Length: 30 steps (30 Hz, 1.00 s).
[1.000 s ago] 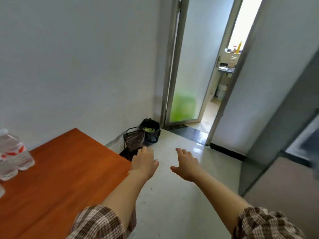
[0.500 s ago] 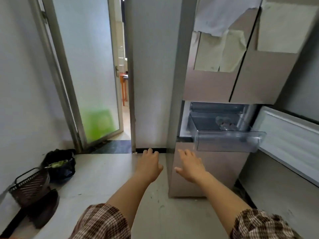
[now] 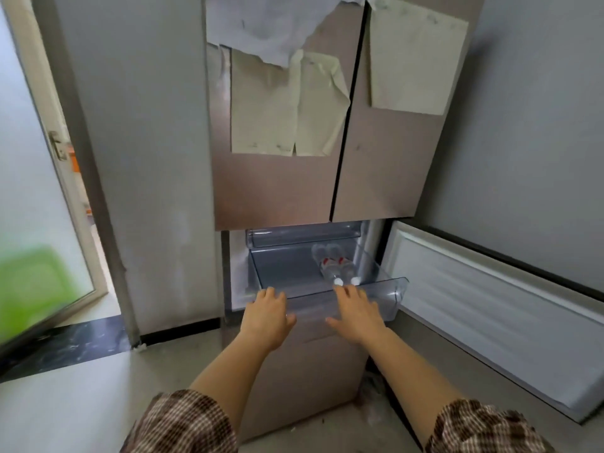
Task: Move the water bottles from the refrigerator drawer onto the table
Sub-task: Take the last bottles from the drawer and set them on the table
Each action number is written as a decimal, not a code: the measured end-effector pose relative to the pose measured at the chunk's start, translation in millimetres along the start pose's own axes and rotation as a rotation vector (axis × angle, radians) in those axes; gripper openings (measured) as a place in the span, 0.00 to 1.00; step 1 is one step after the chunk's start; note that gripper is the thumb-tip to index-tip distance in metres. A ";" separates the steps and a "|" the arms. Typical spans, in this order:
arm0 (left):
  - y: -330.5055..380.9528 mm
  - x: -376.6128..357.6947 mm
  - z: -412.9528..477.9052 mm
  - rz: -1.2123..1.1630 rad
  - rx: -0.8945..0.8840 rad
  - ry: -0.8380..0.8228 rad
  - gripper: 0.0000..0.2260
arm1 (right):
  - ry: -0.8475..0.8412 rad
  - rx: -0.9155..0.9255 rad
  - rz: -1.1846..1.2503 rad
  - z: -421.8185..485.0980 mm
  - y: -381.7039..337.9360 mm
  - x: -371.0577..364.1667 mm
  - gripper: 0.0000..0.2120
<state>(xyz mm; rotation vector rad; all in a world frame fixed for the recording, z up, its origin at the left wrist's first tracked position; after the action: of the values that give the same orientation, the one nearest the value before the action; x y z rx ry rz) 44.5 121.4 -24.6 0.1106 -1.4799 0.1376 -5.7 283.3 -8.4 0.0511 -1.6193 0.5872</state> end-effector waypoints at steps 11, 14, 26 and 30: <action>81.2 -36.7 154.0 -0.030 -0.105 -0.102 0.20 | -0.028 -0.116 -0.012 130.1 115.9 23.1 0.28; 93.4 -55.0 196.0 -0.039 -0.077 -0.148 0.20 | -0.044 -0.098 -0.001 174.7 142.4 20.6 0.27; 144.6 -153.6 322.7 -0.136 0.036 -0.480 0.25 | -0.473 -0.149 0.159 322.2 216.5 -63.0 0.25; 148.8 -174.3 338.3 -0.117 0.053 -0.521 0.26 | -0.507 -0.151 0.201 343.2 230.0 -83.2 0.26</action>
<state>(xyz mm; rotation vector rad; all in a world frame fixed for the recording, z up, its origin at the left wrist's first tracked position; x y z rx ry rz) -326.9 210.5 -169.9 0.2924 -1.9837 0.0541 -392.8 320.3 -170.9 -0.0818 -2.1759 0.6362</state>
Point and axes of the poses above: each hand's wrist, its own z-axis towards the middle knuckle, its own x-axis out of the back of the hand, y = z × x, the point moved 5 cm from there along z, towards the middle knuckle, and after that the axes turned 13 degrees about z, right-handed, at the moved point
